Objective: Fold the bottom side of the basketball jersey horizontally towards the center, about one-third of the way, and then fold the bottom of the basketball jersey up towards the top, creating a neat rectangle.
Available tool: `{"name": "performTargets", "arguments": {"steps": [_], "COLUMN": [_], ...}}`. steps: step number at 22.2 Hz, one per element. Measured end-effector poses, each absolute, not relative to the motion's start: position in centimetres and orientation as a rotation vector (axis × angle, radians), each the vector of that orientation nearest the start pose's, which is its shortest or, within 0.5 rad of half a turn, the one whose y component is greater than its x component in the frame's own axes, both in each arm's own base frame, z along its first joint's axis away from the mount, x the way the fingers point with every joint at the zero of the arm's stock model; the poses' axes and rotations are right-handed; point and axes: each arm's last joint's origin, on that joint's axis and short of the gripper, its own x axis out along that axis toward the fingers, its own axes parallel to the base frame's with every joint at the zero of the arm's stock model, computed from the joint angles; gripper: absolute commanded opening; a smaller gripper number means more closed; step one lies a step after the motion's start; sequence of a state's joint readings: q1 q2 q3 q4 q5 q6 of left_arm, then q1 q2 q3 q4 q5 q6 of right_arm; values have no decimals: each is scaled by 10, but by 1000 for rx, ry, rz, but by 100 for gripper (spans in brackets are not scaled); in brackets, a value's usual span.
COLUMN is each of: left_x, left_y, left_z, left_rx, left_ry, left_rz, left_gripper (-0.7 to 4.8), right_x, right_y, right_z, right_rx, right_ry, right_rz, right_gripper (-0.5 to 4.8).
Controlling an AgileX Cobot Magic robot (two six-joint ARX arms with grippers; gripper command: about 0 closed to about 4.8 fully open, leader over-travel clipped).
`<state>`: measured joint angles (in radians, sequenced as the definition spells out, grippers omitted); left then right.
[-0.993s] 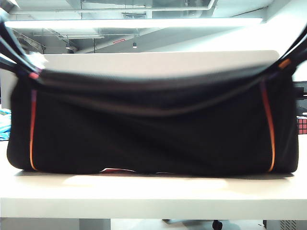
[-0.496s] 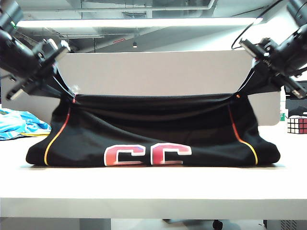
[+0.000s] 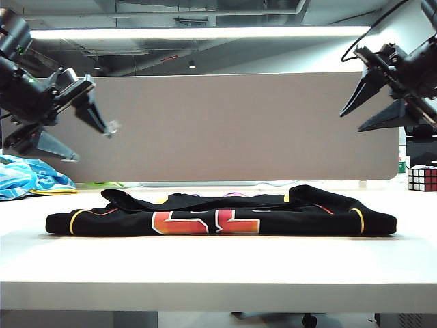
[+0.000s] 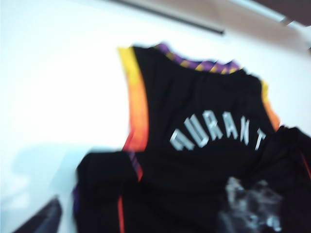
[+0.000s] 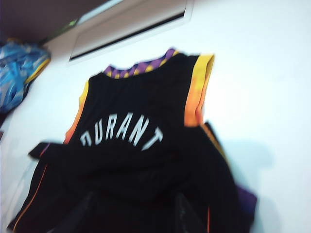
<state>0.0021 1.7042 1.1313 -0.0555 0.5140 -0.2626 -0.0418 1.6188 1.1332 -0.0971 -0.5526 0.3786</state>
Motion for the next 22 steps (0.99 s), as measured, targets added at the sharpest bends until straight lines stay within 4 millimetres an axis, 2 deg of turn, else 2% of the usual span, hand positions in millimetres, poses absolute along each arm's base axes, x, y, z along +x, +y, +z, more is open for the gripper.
{"name": "performTargets", "arguments": {"steps": [1, 2, 4, 5, 8, 11, 12, 15, 20, 22], "left_x": [366, 359, 351, 342, 333, 328, 329, 332, 338, 345], "left_y": [-12, -10, -10, -10, -10, -10, -10, -10, -15, -21], "left_z": [227, 220, 211, 202, 193, 187, 185, 180, 168, 163], "left_rx": [-419, -421, -402, -372, -347, -345, -345, -347, -359, -367], "left_ry": [710, 812, 916, 1010, 1096, 1125, 1134, 1134, 1149, 1130], "left_rz": [-402, -385, -368, -357, -359, -360, -359, -360, -397, -449], "left_gripper": [400, 400, 400, 400, 399, 399, 399, 393, 393, 393], "right_x": [351, 340, 333, 325, 313, 304, 298, 292, 289, 295], "right_y": [-1, -2, -2, -3, -2, -1, -1, -1, 2, 3], "right_z": [255, 250, 242, 229, 209, 193, 182, 168, 157, 154], "right_rx": [531, 513, 490, 469, 481, 491, 501, 529, 559, 576], "right_ry": [683, 793, 894, 983, 1079, 1120, 1136, 1142, 1118, 1091], "right_rz": [382, 356, 328, 318, 317, 318, 310, 291, 282, 293], "right_gripper": [222, 229, 267, 267, 267, 266, 266, 265, 265, 265]}}
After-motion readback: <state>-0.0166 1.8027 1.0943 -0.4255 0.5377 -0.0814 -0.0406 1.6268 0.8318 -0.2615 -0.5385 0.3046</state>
